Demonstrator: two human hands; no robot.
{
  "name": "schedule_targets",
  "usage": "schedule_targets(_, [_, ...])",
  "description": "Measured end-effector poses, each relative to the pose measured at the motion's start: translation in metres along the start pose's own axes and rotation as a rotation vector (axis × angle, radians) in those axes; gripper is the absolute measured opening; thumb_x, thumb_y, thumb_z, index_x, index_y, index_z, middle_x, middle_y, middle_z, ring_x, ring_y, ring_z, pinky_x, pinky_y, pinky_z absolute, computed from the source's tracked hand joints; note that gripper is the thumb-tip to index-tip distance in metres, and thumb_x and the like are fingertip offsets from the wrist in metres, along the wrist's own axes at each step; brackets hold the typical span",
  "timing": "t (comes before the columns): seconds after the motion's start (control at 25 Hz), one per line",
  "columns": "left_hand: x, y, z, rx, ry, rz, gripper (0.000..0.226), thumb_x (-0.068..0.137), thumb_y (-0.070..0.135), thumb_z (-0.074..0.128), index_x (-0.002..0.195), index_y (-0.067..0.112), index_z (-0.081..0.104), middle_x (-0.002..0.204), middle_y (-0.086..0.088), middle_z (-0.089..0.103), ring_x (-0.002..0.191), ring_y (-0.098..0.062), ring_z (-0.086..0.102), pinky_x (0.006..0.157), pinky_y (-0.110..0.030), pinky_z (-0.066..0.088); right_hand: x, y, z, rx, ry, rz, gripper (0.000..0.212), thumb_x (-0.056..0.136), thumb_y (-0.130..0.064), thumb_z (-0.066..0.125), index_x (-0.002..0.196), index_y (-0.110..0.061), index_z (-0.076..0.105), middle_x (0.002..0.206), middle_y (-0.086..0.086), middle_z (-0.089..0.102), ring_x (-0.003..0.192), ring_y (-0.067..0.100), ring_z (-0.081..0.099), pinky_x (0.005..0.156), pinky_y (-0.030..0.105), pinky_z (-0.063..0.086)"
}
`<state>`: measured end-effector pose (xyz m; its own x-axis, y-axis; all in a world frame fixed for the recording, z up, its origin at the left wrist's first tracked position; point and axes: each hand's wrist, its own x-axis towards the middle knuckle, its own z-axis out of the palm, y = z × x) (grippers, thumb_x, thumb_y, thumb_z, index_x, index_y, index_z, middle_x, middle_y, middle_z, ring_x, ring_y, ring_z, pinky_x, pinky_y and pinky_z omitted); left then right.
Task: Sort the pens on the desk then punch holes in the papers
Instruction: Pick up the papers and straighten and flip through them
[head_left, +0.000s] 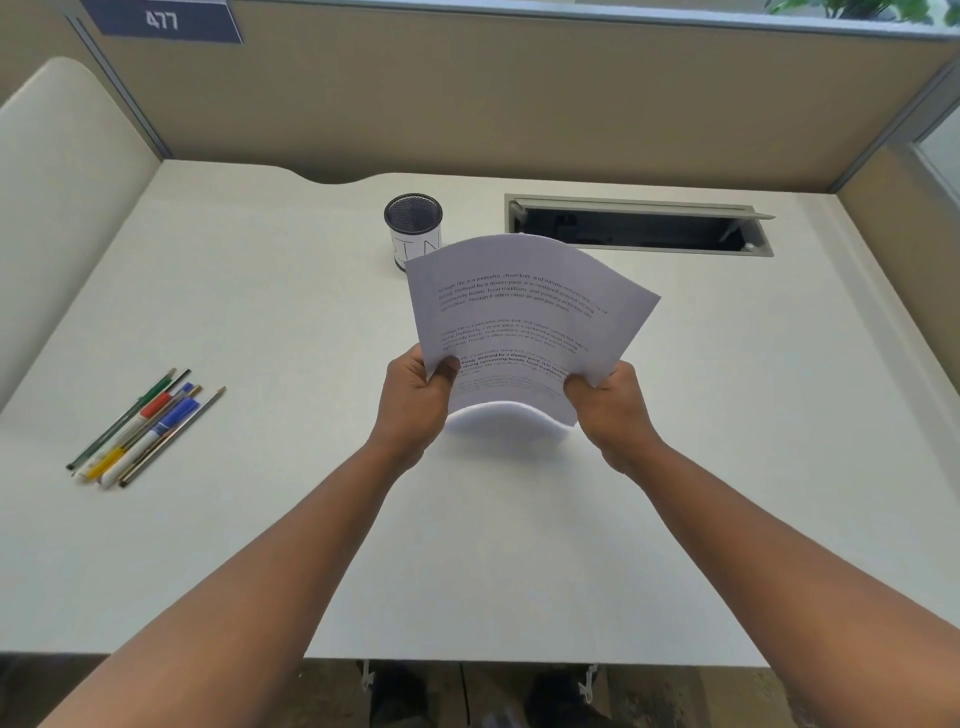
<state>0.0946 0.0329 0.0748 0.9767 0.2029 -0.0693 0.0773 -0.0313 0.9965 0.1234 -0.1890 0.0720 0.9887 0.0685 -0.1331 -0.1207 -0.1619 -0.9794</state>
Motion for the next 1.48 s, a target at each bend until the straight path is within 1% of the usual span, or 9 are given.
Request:
schedule_targets(0.08, [-0.001,-0.001,0.0,0.004,-0.027,-0.015,0.038,0.104,0.01,0.052,0.1,0.042,0.073,0.101,0.022,0.077,0.094,0.002,0.071,0.075,-0.013,0.054,-0.001,0.002,0.0,-0.016,-0.031,0.027,0.031,0.085,-0.005,0.048,0.094,-0.021,0.074,0.102,0.014,0.075,0.083,0.016,0.064,0.072,0.034,0.053])
schedule_targets(0.28, [0.005,0.007,-0.01,-0.022,-0.034,-0.009,0.034,0.103,0.013,0.055,0.099,0.039,0.076,0.1,0.015,0.079,0.092,-0.005,0.074,0.074,-0.018,0.056,0.0,-0.013,-0.012,0.014,-0.091,0.014,0.037,0.088,-0.004,0.055,0.094,-0.033,0.078,0.097,-0.004,0.08,0.089,0.013,0.074,0.073,0.024,0.057])
schedule_targets(0.52, [0.015,0.016,-0.031,-0.389,-0.012,-0.283,0.028,0.103,0.009,0.055,0.129,0.015,0.064,0.125,-0.005,0.074,0.115,-0.028,0.071,0.092,-0.049,0.059,-0.003,-0.02,-0.051,0.151,-0.224,0.308,0.021,0.082,-0.016,0.082,0.101,-0.017,0.075,0.099,0.001,0.077,0.085,0.017,0.07,0.078,0.031,0.053])
schedule_targets(0.76, [0.004,0.024,-0.001,-0.746,0.051,-0.404,0.034,0.103,0.003,0.05,0.129,0.021,0.063,0.125,-0.005,0.074,0.113,-0.025,0.072,0.09,-0.049,0.06,-0.017,-0.021,-0.009,0.789,-0.206,0.366,0.034,0.082,-0.003,0.072,0.114,-0.017,0.072,0.117,0.007,0.076,0.099,0.022,0.074,0.088,0.037,0.061])
schedule_targets(1.08, [-0.002,0.014,0.006,-0.633,0.111,-0.489,0.029,0.098,0.006,0.061,0.121,0.024,0.059,0.118,-0.006,0.073,0.105,-0.025,0.071,0.084,-0.042,0.057,-0.012,-0.025,0.006,0.525,-0.008,0.201,0.027,0.096,0.004,0.06,0.114,-0.013,0.07,0.112,0.002,0.079,0.102,0.021,0.075,0.081,0.038,0.062])
schedule_targets(1.2, [0.01,0.009,-0.023,-0.333,0.245,-0.367,0.095,0.091,0.015,0.075,0.157,0.031,0.008,0.143,-0.006,0.055,0.124,-0.022,0.057,0.095,-0.042,0.047,-0.005,-0.031,-0.02,0.393,-0.051,0.177,0.025,0.096,0.003,0.061,0.112,-0.013,0.071,0.115,0.007,0.077,0.103,0.026,0.074,0.086,0.044,0.061])
schedule_targets(1.28, [0.025,0.014,-0.052,-0.152,0.264,-0.261,0.123,0.084,0.026,0.084,0.158,0.033,-0.015,0.162,-0.009,0.032,0.14,-0.02,0.043,0.106,-0.04,0.039,0.0,-0.036,-0.038,0.281,-0.104,0.166,0.025,0.095,0.002,0.063,0.112,-0.015,0.072,0.113,0.005,0.078,0.103,0.029,0.074,0.09,0.049,0.06])
schedule_targets(1.4, [0.045,0.026,-0.085,-0.052,-0.006,-0.185,0.121,0.071,0.041,0.09,0.16,0.028,0.009,0.147,-0.006,0.058,0.134,-0.021,0.056,0.101,-0.045,0.047,0.005,-0.041,-0.056,0.118,-0.207,0.133,0.027,0.095,0.0,0.065,0.112,-0.019,0.073,0.111,0.004,0.078,0.101,0.029,0.074,0.084,0.048,0.063])
schedule_targets(1.48, [0.052,0.029,-0.092,-0.093,-0.18,-0.139,0.084,0.075,0.03,0.087,0.147,0.016,0.045,0.126,-0.007,0.073,0.116,-0.025,0.07,0.091,-0.045,0.056,0.006,-0.041,-0.06,0.097,-0.247,0.11,0.027,0.095,0.0,0.064,0.111,-0.019,0.074,0.11,0.004,0.078,0.1,0.026,0.075,0.079,0.041,0.063])
